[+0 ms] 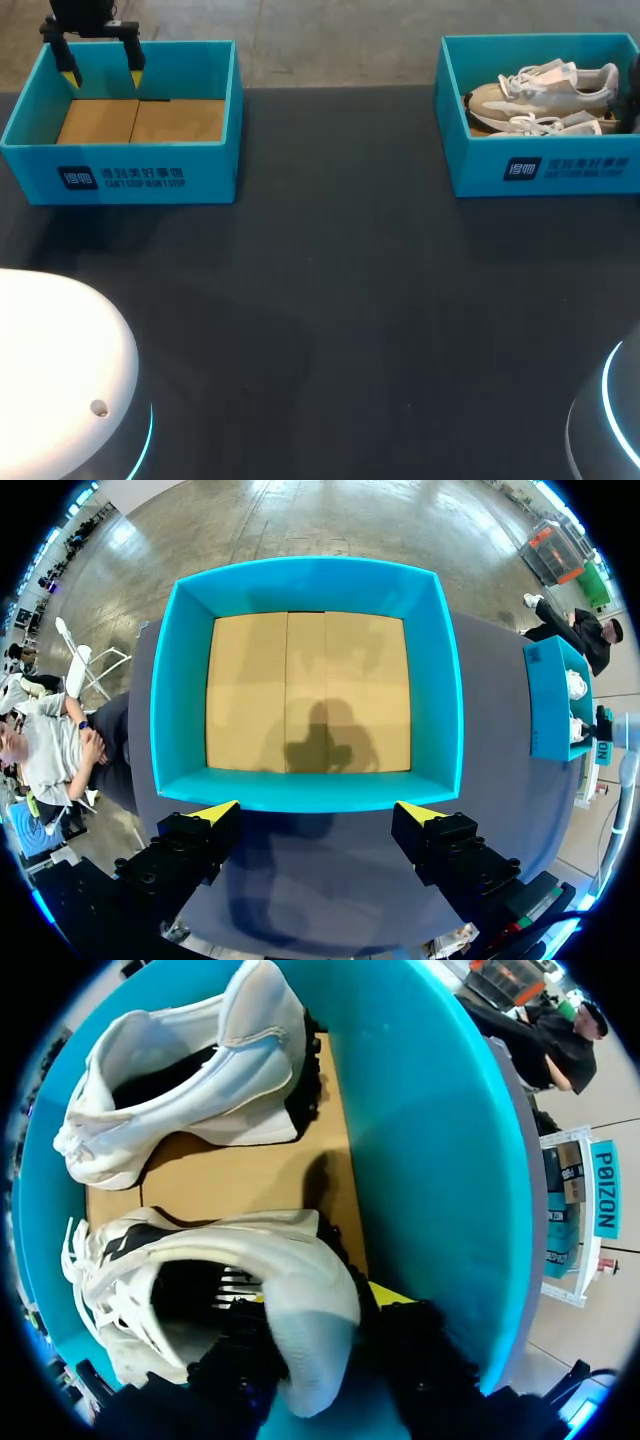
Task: Take the shoe out of the shoebox, open the shoe tongue, remove and reinsert the insole, then place the shoe into the shoebox
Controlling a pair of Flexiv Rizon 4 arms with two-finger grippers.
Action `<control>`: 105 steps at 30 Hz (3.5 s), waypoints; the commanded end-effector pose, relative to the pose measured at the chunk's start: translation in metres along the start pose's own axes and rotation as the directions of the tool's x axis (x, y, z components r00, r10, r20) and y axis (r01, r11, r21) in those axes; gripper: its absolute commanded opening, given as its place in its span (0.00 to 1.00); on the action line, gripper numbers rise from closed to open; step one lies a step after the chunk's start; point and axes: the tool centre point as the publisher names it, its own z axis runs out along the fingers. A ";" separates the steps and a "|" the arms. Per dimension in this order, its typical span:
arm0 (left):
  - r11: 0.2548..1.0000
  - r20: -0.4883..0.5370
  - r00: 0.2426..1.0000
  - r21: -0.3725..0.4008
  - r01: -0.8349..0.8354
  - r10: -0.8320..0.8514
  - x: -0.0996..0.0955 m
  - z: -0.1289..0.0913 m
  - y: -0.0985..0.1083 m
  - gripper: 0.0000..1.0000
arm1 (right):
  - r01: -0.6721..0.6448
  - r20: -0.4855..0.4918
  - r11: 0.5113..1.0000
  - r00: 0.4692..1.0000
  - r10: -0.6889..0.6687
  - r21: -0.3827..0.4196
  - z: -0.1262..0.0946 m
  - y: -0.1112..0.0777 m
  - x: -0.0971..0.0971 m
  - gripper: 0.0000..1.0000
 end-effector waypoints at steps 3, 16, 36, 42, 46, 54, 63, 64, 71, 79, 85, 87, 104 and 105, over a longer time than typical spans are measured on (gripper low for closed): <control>1.000 0.001 1.000 -0.001 0.000 0.000 0.000 -0.001 0.000 1.00 | -0.019 0.028 1.000 0.999 0.018 0.015 0.008 0.007 0.009 0.00; 1.000 0.001 1.000 -0.001 0.000 0.000 0.000 -0.001 0.000 1.00 | -0.032 0.048 0.999 0.998 0.033 -0.032 -0.039 0.002 0.006 0.00; 1.000 0.001 1.000 -0.001 0.000 0.000 0.000 -0.001 0.000 1.00 | -0.049 0.068 0.995 0.996 0.054 -0.082 -0.136 -0.007 -0.007 0.00; 1.000 0.001 1.000 -0.001 0.000 0.000 0.000 -0.001 0.000 1.00 | -0.036 0.100 0.995 0.994 0.046 -0.095 -0.168 -0.009 -0.004 0.00; 1.000 0.001 1.000 -0.001 0.000 0.000 0.000 -0.001 0.000 1.00 | -0.037 0.096 0.995 0.994 0.046 -0.096 -0.183 -0.009 -0.004 0.00; 1.000 0.001 1.000 -0.001 0.000 0.000 0.000 -0.001 0.000 1.00 | -0.011 0.093 0.995 0.995 0.020 -0.103 -0.200 -0.015 0.003 0.00; 1.000 0.001 1.000 -0.001 0.000 0.000 0.000 -0.001 0.000 1.00 | 0.013 0.073 0.994 0.997 -0.005 -0.113 -0.205 -0.015 0.012 0.00; 1.000 0.001 1.000 -0.001 0.000 0.000 0.000 -0.001 0.000 1.00 | 0.013 0.073 0.994 0.997 -0.005 -0.113 -0.205 -0.015 0.012 0.00; 1.000 0.001 1.000 -0.001 0.000 0.000 0.000 -0.001 0.000 1.00 | 0.013 0.073 0.994 0.997 -0.005 -0.113 -0.205 -0.015 0.012 0.00; 1.000 0.001 1.000 -0.001 0.000 0.000 0.000 -0.001 0.000 1.00 | 0.013 0.073 0.994 0.997 -0.005 -0.113 -0.205 -0.015 0.012 0.00; 1.000 0.001 1.000 -0.001 0.000 0.000 0.000 -0.001 0.000 1.00 | 0.013 0.073 0.994 0.997 -0.005 -0.113 -0.205 -0.015 0.012 0.00; 1.000 0.001 1.000 -0.001 0.000 0.000 0.000 -0.001 0.000 1.00 | 0.013 0.073 0.994 0.997 -0.005 -0.113 -0.205 -0.015 0.012 0.00; 1.000 0.001 1.000 -0.001 0.000 0.000 0.000 -0.001 0.000 1.00 | -0.027 0.080 0.993 0.996 0.037 -0.116 -0.236 -0.081 0.033 0.00; 1.000 0.001 1.000 -0.001 0.000 0.000 0.000 -0.001 0.000 1.00 | -0.025 0.093 0.994 0.995 0.035 -0.110 -0.236 -0.085 0.035 0.00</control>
